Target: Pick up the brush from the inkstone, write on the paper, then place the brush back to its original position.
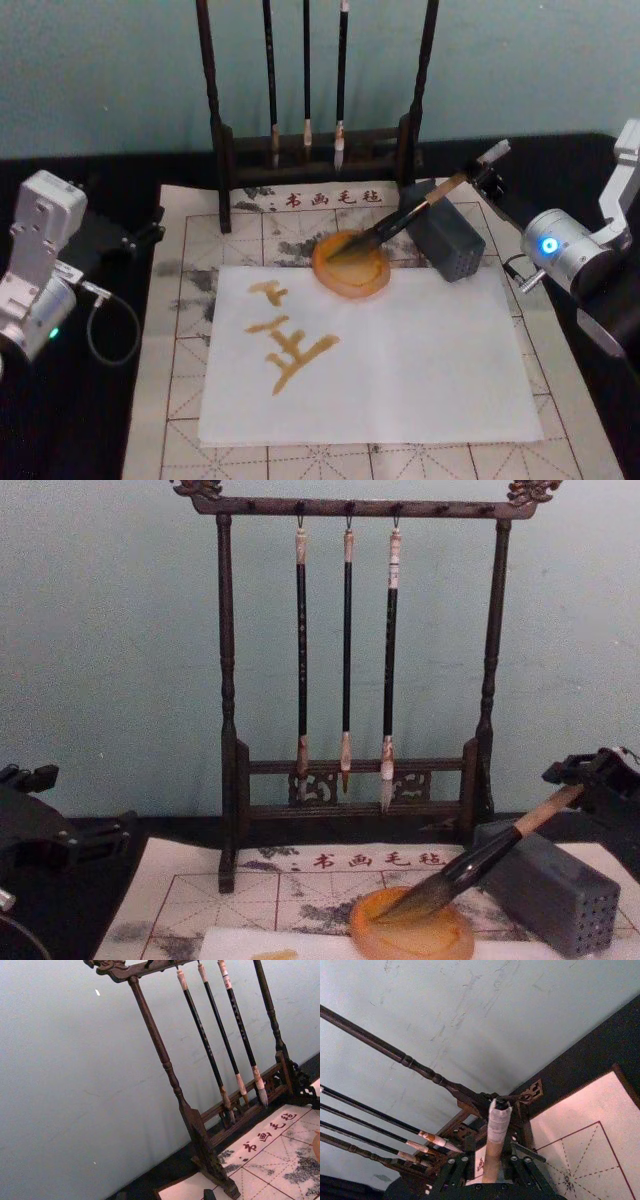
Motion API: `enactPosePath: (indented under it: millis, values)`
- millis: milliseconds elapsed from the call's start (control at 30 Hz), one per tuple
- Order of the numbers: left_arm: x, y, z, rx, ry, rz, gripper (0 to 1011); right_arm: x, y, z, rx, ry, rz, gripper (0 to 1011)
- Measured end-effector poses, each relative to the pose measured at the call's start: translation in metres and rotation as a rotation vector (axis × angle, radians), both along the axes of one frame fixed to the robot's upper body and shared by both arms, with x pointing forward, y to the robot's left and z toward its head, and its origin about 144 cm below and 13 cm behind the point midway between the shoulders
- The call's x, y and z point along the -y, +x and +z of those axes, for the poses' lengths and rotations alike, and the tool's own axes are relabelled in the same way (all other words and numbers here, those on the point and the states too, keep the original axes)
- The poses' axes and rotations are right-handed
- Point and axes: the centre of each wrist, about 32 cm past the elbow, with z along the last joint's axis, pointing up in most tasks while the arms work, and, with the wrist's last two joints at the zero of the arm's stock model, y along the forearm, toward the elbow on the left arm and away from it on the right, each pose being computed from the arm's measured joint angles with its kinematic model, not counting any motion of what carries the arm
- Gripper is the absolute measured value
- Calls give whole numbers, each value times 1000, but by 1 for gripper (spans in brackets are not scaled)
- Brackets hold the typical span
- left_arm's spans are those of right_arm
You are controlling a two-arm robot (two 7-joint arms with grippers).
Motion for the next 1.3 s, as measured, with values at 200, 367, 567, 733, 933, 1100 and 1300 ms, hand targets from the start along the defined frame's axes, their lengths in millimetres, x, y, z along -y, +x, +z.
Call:
enactPosePath:
  millis: [200, 367, 567, 733, 933, 1100, 1300]
  values:
    - [0, 0, 0, 0, 0, 0, 1001, 0, 0, 0, 0, 0, 0, 208]
    - [0, 0, 0, 0, 0, 0, 1001, 0, 0, 0, 0, 0, 0, 185]
    - [0, 0, 0, 0, 0, 0, 1001, 0, 0, 0, 0, 0, 0, 185]
    - [0, 0, 0, 0, 0, 0, 1001, 0, 0, 0, 0, 0, 0, 185]
    - [0, 0, 0, 0, 0, 0, 1001, 1, -1, 1, 22, 4, 2, 185]
    - [0, 0, 0, 0, 0, 0, 1001, 1, -2, 4, 53, 3, 9, 185]
    - [0, 0, 0, 0, 0, 0, 1001, 0, -3, 7, 96, -10, 24, 185]
